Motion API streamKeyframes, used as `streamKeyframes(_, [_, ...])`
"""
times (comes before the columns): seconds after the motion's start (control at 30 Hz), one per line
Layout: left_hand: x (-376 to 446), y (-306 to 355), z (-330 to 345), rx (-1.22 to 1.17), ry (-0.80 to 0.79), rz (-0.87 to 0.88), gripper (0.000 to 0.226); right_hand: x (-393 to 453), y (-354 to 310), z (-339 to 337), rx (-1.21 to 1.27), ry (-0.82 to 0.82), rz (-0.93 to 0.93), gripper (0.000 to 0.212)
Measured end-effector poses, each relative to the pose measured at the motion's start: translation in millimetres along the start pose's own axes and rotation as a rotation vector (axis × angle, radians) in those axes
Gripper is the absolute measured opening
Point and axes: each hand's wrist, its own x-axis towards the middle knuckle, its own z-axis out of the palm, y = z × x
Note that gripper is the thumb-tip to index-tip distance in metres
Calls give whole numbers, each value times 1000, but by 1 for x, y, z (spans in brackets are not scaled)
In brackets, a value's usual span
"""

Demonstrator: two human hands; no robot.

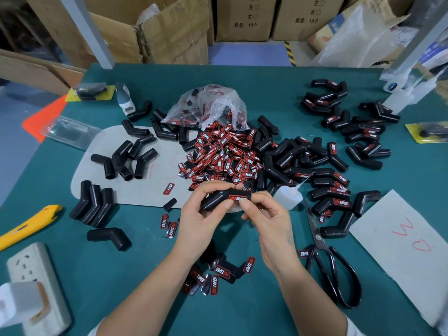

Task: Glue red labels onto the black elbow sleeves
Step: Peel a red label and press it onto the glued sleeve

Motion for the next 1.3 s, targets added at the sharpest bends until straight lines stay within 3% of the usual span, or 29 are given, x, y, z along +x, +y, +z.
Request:
streamKeyframes(0.23, [4, 3, -9, 54, -92, -188, 27, 2, 2, -2, -60, 27, -30, 9])
streamKeyframes(0.57, [4, 0, -11, 76, -107, -177, 21, 2, 2, -1, -77, 17, -11, 5])
streamKeyframes(0.7, [3, -1, -9, 54, -111, -175, 23, 3, 3, -1, -56, 24, -11, 20])
streamKeyframes(1.0, [2, -7, -9, 55, -116, -169, 22, 3, 4, -2, -68, 34, -10, 24])
streamKeyframes(1.3, [3, -9, -6, 61, -121, -190, 19, 4, 2, -2, -101, 26, 3, 18])
